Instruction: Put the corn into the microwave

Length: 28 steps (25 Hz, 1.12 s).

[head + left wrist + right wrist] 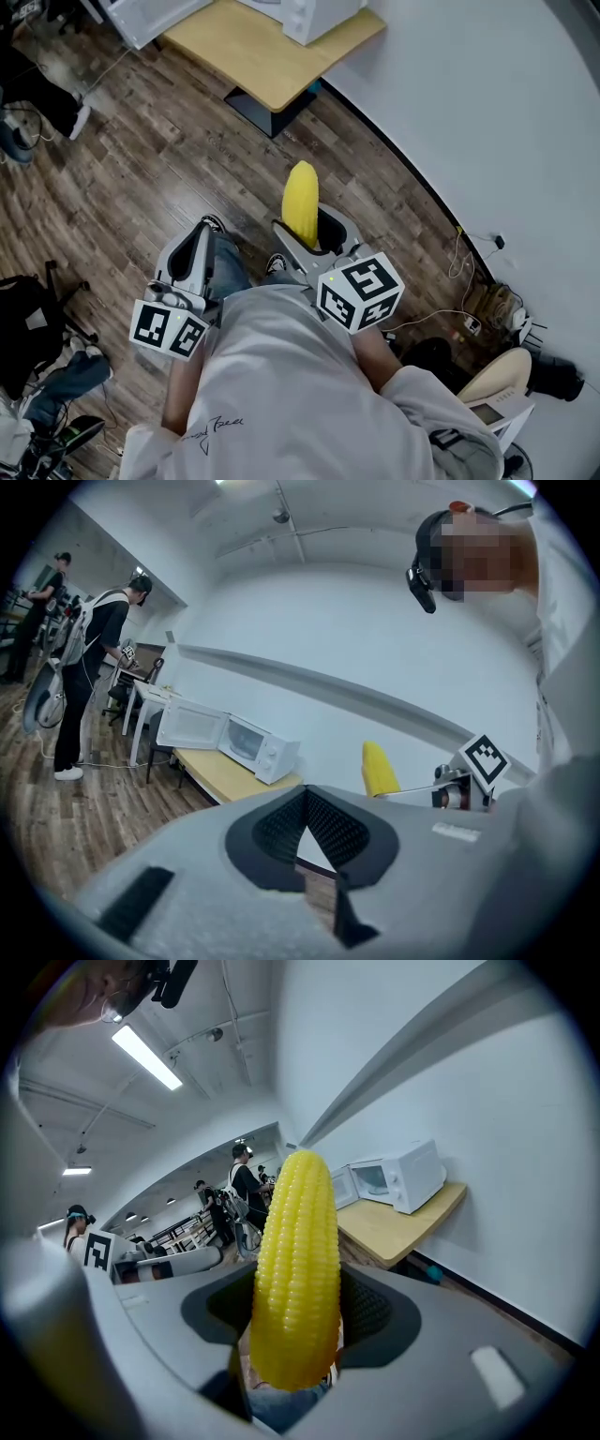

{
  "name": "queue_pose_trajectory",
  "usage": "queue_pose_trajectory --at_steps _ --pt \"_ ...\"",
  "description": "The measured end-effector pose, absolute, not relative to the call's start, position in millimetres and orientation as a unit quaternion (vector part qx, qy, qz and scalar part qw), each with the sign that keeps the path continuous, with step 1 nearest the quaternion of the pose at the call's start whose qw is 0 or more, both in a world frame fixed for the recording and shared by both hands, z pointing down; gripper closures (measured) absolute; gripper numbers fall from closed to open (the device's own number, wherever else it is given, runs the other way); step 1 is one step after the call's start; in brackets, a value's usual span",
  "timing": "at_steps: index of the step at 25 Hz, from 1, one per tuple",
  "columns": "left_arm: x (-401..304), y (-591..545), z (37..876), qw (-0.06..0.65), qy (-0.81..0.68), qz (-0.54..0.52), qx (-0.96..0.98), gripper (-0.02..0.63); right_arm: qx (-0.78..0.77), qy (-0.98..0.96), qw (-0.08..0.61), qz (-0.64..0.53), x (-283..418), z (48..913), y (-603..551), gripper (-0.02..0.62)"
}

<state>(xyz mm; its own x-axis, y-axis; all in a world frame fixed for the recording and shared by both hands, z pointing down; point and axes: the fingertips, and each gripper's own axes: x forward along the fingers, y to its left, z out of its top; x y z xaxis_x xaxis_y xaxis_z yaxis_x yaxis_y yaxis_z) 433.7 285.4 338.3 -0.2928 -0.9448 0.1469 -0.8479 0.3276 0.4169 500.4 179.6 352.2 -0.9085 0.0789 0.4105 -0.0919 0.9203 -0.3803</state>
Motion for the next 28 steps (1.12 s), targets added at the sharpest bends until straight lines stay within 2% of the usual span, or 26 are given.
queue_pose_trajectory --at_steps 17,28 --pt "273 285 341 0.215 -0.791 -0.112 0.562 0.618 0.023 -0.949 0.228 0.214 349 353 182 0.334" --pt "181 320 337 0.21 -0.788 -0.119 0.567 0.618 0.017 -0.951 0.227 0.208 252 345 218 0.334"
